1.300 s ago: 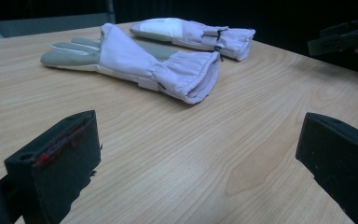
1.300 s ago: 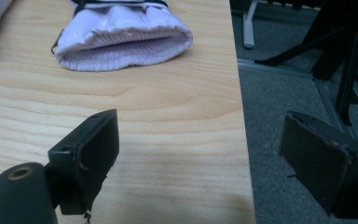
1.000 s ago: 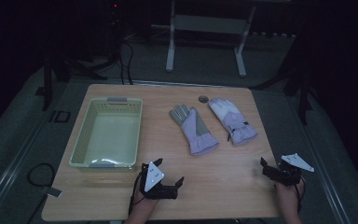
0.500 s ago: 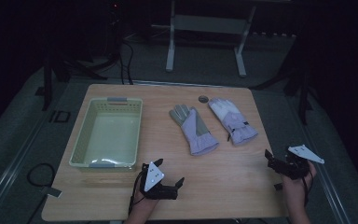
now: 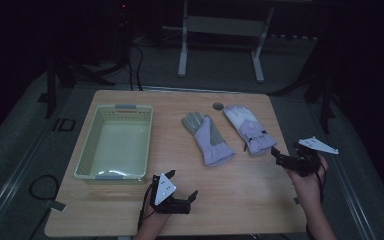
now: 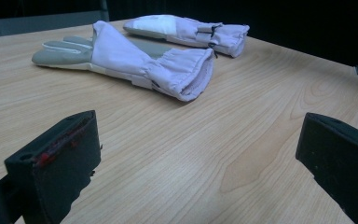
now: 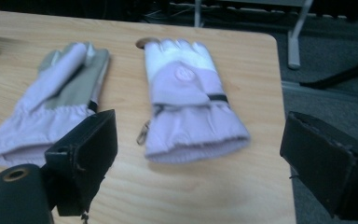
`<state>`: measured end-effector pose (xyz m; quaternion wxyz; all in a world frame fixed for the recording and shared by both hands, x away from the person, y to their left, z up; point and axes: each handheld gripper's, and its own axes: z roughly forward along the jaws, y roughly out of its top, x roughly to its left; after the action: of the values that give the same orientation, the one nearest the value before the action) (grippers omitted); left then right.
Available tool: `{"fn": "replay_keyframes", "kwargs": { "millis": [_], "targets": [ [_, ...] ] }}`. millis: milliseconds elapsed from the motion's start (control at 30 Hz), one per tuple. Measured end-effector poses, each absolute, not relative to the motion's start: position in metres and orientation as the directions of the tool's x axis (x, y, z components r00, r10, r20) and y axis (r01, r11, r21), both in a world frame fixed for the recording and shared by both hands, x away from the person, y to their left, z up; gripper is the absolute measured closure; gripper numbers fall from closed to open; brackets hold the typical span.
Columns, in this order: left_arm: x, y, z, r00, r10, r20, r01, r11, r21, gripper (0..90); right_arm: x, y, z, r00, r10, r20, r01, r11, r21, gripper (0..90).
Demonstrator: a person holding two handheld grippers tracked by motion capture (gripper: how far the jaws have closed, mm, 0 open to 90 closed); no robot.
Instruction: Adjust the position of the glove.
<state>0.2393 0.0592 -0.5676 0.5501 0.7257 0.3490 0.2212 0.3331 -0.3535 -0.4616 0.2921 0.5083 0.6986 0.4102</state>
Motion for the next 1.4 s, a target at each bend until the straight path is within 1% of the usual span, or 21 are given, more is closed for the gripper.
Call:
{"fn": "replay_keyframes", "kwargs": {
  "millis": [100, 333, 533, 733, 900, 1000, 1067, 1100, 1133, 1233, 1400],
  "targets": [
    [0.239, 0.059, -0.568, 0.660, 0.748, -0.064, 0.263, -0.151, 0.953, 0.0, 0.340, -0.347, -0.453, -0.330, 0.944, 0.011, 0.463, 0.152, 0.873, 13.7],
    [0.239, 0.059, -0.568, 0.666, 0.743, -0.063, 0.262, -0.154, 0.953, 0.0, 0.353, -0.332, -0.441, -0.374, 0.927, 0.017, 0.466, 0.172, 0.868, 15.5],
    [0.239, 0.059, -0.568, 0.667, 0.742, -0.062, 0.261, -0.155, 0.953, 0.0, 0.361, -0.316, -0.432, -0.408, 0.913, -0.011, 0.456, 0.214, 0.864, 18.2],
    [0.239, 0.058, -0.568, 0.669, 0.741, -0.061, 0.259, -0.156, 0.953, 0.0, 0.372, -0.298, -0.428, -0.453, 0.891, -0.015, 0.453, 0.244, 0.857, 21.8],
    [0.238, 0.058, -0.568, 0.671, 0.739, -0.055, 0.257, -0.163, 0.953, 0.0, 0.384, -0.281, -0.429, -0.488, 0.873, -0.014, 0.467, 0.274, 0.841, 23.0],
    [0.238, 0.058, -0.567, 0.672, 0.739, -0.051, 0.255, -0.166, 0.953, 0.0, 0.391, -0.272, -0.431, -0.505, 0.863, -0.008, 0.468, 0.282, 0.838, 26.9],
    [0.238, 0.058, -0.567, 0.672, 0.739, -0.051, 0.255, -0.166, 0.953, 0.0, 0.395, -0.269, -0.432, -0.517, 0.856, 0.004, 0.475, 0.283, 0.833, 26.9],
    [0.238, 0.057, -0.567, 0.675, 0.737, -0.050, 0.253, -0.167, 0.953, 0.0, 0.401, -0.261, -0.435, -0.534, 0.845, -0.001, 0.481, 0.305, 0.822, 28.9],
    [0.238, 0.057, -0.567, 0.676, 0.736, -0.050, 0.253, -0.168, 0.953, 0.0, 0.403, -0.258, -0.436, -0.542, 0.840, -0.001, 0.484, 0.313, 0.817, 28.9],
    [0.238, 0.057, -0.568, 0.678, 0.734, -0.052, 0.253, -0.166, 0.953, 0.0, 0.410, -0.248, -0.441, -0.560, 0.829, 0.013, 0.494, 0.321, 0.808, 32.9],
    [0.238, 0.057, -0.567, 0.679, 0.732, -0.053, 0.253, -0.166, 0.953, 0.0, 0.419, -0.233, -0.452, -0.591, 0.806, 0.024, 0.505, 0.347, 0.791, 34.0]
  ]
}}
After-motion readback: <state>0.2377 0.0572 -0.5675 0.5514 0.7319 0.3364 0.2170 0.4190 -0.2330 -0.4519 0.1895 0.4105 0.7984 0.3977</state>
